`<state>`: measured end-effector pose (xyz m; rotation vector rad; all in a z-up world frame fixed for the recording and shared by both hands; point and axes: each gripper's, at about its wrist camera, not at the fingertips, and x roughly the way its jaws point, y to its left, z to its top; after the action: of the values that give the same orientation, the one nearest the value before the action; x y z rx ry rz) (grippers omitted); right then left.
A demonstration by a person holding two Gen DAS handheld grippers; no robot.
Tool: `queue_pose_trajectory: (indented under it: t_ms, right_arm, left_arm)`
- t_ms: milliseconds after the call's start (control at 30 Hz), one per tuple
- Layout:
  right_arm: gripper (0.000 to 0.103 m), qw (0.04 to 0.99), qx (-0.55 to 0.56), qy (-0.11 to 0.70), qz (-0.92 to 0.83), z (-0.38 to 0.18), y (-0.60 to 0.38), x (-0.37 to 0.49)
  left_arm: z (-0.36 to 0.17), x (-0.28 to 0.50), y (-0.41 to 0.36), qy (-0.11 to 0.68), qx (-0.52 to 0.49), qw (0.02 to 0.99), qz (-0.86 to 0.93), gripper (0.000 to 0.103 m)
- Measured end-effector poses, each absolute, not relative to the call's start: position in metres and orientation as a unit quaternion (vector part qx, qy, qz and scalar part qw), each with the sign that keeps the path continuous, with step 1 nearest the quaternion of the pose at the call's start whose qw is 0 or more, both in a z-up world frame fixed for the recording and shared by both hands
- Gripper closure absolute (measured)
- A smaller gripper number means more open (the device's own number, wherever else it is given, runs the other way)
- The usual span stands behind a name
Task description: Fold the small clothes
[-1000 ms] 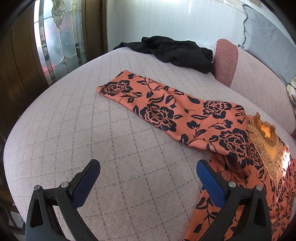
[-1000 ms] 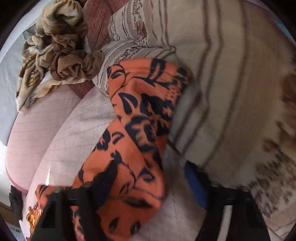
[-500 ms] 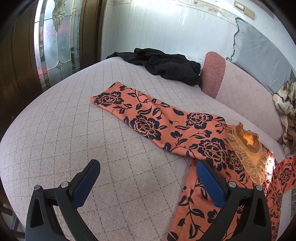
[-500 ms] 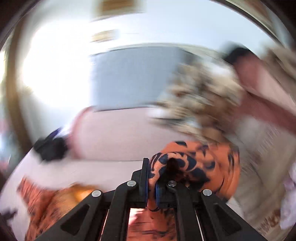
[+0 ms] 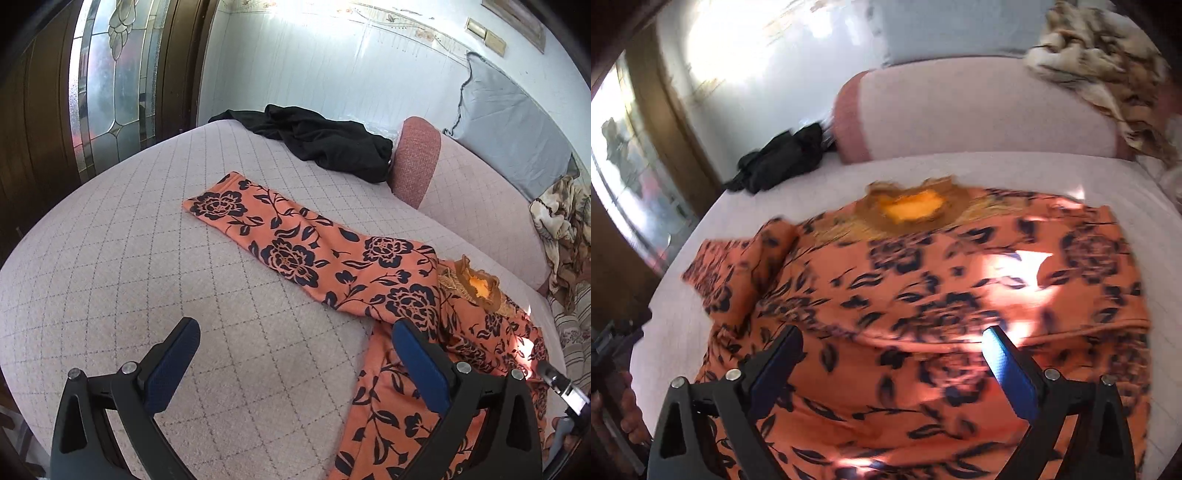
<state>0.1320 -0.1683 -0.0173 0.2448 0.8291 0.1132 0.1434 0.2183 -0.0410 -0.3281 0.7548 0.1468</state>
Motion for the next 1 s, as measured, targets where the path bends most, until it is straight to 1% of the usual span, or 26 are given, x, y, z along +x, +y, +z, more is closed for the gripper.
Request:
queue_pose_trajectory:
  t_ms: [167,300,400,500,533,567,600,633,667,700,733,800,833,900,933,1000]
  right_arm:
    - [0.004,0.91,0.166,0.379,0.032,-0.006,-0.218,0.118]
    - [0.004,0.906,0.216,0.361,0.041,-0.011,-0.244,0.094]
    - [0.004,0.902,0.24,0.356,0.053,-0.017,-0.257,0.083]
    - [0.004,0.9,0.261,0.345,0.057,-0.022,-0.268,0.076]
    - [0.004,0.898,0.275,0.339,0.06,-0.022,-0.274,0.074]
    - [0.004,0.897,0.289,0.328,0.066,-0.019,-0.28,0.071]
    - [0.004,0.897,0.3,0.316,0.067,-0.016,-0.286,0.069]
    - [0.004,0.897,0.311,0.306,0.065,-0.015,-0.293,0.066]
    - [0.004,0.895,0.325,0.299,0.062,-0.014,-0.301,0.064]
    - [0.004,0.889,0.345,0.294,0.058,-0.017,-0.309,0.063]
    - [0.004,0.882,0.366,0.292,0.054,-0.022,-0.317,0.062]
    - [0.004,0.86,0.412,0.296,0.047,-0.035,-0.332,0.063]
    - [0.004,0.851,0.43,0.297,0.046,-0.04,-0.338,0.063]
    - [0.004,0.837,0.459,0.295,0.046,-0.048,-0.346,0.062]
    - [0.004,0.834,0.466,0.292,0.045,-0.049,-0.35,0.061]
    - [0.004,0.834,0.47,0.287,0.042,-0.049,-0.355,0.06]
  left_arm:
    - [-0.036,0.144,0.187,0.367,-0.13,0.921,0.009,0.0]
    - [-0.031,0.151,0.139,0.39,-0.124,0.908,-0.086,0.0]
    - [-0.031,0.174,0.091,0.424,-0.115,0.889,-0.128,0.0]
    - [-0.043,0.205,0.055,0.465,-0.124,0.865,-0.141,0.001]
    - [-0.051,0.217,0.045,0.484,-0.122,0.856,-0.134,0.002]
    - [-0.059,0.228,0.041,0.5,-0.122,0.849,-0.123,0.011]
    - [-0.067,0.236,0.036,0.514,-0.121,0.841,-0.114,0.016]
    - [-0.076,0.243,0.032,0.532,-0.122,0.831,-0.107,0.026]
    - [-0.085,0.25,0.029,0.55,-0.125,0.82,-0.098,0.041]
    - [-0.094,0.254,0.028,0.561,-0.126,0.813,-0.088,0.049]
    - [-0.103,0.258,0.026,0.575,-0.127,0.805,-0.077,0.063]
    - [-0.104,0.259,0.026,0.566,-0.127,0.812,-0.061,0.073]
    - [-0.103,0.259,0.025,0.564,-0.125,0.814,-0.059,0.086]
    - [-0.09,0.253,0.025,0.545,-0.134,0.825,-0.062,0.087]
    - [-0.079,0.249,0.024,0.522,-0.129,0.84,-0.066,0.087]
    - [-0.048,0.228,0.013,0.45,-0.091,0.885,-0.075,0.087]
